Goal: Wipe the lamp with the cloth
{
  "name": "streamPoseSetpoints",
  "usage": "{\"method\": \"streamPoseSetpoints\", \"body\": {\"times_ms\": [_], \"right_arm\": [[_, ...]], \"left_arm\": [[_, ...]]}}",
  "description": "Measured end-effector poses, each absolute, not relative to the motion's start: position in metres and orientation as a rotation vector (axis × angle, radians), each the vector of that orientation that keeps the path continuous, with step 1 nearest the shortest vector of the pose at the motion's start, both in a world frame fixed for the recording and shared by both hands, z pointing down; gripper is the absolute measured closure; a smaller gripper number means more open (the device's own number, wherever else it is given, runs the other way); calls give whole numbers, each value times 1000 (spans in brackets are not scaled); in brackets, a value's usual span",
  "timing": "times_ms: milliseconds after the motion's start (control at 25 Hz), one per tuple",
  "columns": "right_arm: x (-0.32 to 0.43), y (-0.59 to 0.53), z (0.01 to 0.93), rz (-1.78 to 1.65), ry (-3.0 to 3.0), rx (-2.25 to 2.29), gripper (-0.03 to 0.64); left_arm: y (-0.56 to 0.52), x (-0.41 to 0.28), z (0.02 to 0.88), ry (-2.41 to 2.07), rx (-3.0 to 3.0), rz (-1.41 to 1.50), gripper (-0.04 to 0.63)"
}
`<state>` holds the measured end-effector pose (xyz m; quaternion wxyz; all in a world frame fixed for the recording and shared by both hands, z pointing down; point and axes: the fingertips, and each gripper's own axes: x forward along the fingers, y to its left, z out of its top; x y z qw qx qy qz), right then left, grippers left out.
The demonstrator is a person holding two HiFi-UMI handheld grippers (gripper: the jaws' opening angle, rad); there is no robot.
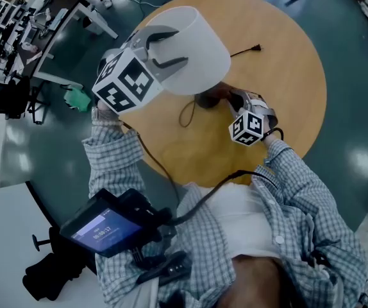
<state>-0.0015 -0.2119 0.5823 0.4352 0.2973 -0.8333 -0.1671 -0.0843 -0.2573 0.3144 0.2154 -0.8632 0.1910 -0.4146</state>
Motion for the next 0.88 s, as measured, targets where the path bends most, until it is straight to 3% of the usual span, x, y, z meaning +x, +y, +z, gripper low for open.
{"method": "streamPoseSetpoints", "body": {"times_ms": [200,520,880], "right_arm": [[-9,-257,538,-393,-2117,885,532],[-14,-193,609,-424,-2027,598,532],[39,-170,610,-4,-2106,790,532]], "left_arm": [[-258,-88,316,551,-2394,-1139,344],[-258,-89,321,566,-2381,-1133,344],[-246,-80,334,616,-2289,-1179,344]]}}
